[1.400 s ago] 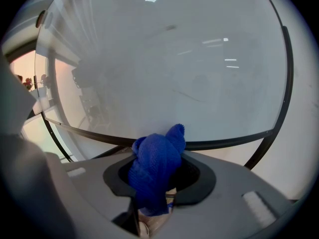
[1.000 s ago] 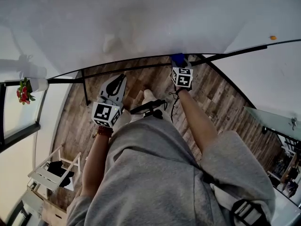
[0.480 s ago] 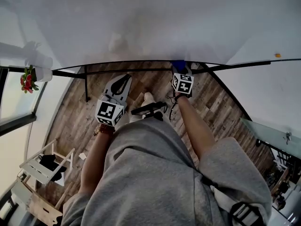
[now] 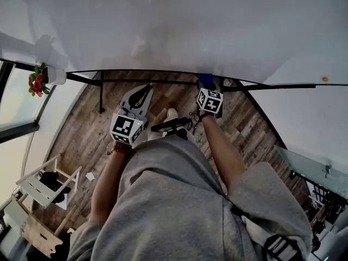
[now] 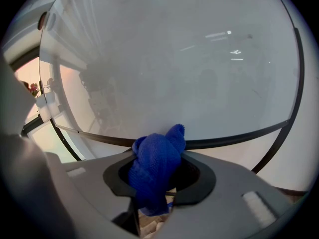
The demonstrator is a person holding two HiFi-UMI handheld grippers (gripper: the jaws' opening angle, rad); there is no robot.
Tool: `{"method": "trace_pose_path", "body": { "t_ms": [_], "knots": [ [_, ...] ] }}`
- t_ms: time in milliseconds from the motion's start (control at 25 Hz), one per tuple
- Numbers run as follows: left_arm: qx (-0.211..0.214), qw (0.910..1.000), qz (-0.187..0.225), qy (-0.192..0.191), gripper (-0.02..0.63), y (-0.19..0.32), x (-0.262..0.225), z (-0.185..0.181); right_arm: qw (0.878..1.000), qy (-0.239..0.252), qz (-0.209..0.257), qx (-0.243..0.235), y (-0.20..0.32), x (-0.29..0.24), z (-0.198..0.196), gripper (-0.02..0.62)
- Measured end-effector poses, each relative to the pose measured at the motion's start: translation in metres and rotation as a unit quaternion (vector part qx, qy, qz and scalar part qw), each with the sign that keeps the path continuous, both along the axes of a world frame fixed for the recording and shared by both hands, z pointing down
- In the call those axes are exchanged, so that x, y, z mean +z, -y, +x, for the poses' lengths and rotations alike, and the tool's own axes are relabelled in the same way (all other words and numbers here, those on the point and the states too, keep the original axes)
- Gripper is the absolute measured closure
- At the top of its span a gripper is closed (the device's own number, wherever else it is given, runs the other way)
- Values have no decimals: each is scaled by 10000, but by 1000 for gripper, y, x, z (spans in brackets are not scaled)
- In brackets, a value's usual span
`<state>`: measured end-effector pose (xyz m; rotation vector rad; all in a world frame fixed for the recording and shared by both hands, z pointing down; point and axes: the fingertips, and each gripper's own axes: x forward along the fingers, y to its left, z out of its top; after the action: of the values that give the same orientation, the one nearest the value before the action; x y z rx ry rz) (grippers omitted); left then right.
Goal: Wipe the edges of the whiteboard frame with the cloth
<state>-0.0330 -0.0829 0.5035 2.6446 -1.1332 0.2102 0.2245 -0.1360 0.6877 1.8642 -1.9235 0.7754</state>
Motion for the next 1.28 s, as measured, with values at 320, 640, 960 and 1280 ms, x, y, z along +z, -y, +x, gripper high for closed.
{"method": "trace_pose_path", "body": {
  "t_ms": [320,640,960,1280],
  "knots": [
    [-49,10000,-6,17,572,6,1,-25,10000,86,26,-44,4,1,-31,446],
    [-63,10000,-14,42,572,10,1,-47,9997,105,38,-222,6,0,-62,446],
    [-68,10000,-1,16,572,14,1,-67,9992,125,-9,-371,9,-1,-92,448],
    [-103,9999,44,-65,572,16,0,-86,9985,126,-51,-528,13,-2,-122,448]
  ]
}}
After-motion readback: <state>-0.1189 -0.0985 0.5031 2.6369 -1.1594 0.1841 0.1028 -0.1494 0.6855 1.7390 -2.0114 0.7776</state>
